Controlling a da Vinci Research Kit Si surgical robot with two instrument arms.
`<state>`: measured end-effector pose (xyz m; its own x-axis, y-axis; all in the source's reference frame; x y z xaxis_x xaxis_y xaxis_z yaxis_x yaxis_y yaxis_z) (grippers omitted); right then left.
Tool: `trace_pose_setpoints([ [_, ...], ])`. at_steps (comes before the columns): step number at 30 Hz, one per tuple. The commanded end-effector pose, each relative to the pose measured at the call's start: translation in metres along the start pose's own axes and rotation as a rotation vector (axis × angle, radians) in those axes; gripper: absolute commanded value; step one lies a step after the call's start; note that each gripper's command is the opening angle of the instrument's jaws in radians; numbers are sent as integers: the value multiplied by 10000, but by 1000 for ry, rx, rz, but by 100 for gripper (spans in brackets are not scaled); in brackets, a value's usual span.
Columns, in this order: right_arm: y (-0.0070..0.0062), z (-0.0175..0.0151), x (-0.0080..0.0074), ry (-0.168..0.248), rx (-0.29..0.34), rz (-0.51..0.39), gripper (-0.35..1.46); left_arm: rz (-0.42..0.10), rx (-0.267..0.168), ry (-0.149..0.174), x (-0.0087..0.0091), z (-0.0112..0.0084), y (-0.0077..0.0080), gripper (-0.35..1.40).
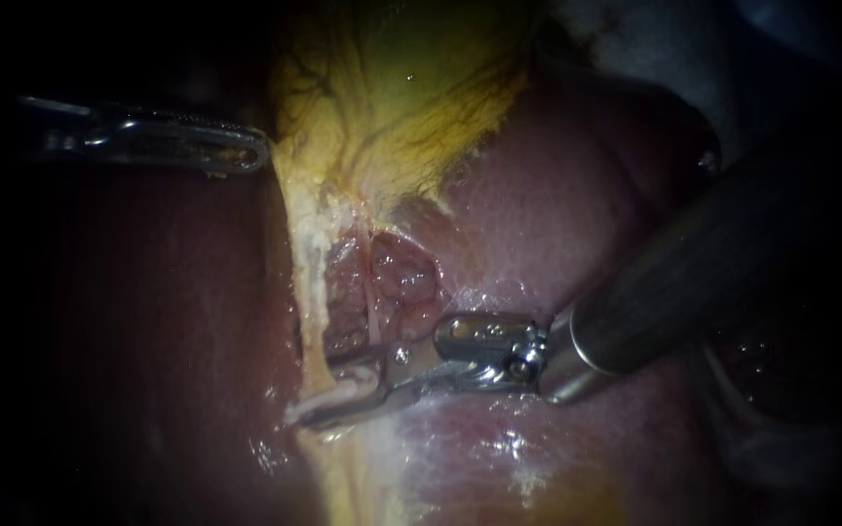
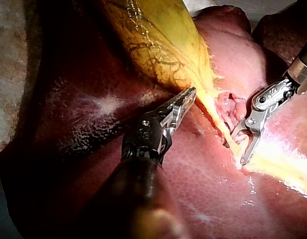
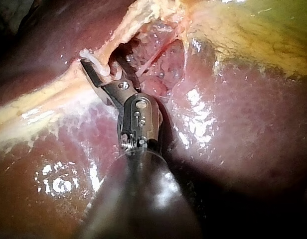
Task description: Clipping second clip left tube
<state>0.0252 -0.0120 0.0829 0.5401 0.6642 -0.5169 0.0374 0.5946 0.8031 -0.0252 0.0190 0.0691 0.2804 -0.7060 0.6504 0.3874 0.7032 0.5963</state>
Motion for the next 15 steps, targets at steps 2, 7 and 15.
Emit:
trace_pose_setpoints([
  [2, 0, -2, 3, 4, -4, 2, 29, 0, 0, 0, 0, 0, 0, -35],
  [7, -4, -20, 19, 11, -1, 13, 54, 0, 0, 0, 0, 0, 0, -35],
  [15, -8, -66, 44, 60, -46, 13, 59, 0, 0, 0, 1, 0, 0, -35],
])
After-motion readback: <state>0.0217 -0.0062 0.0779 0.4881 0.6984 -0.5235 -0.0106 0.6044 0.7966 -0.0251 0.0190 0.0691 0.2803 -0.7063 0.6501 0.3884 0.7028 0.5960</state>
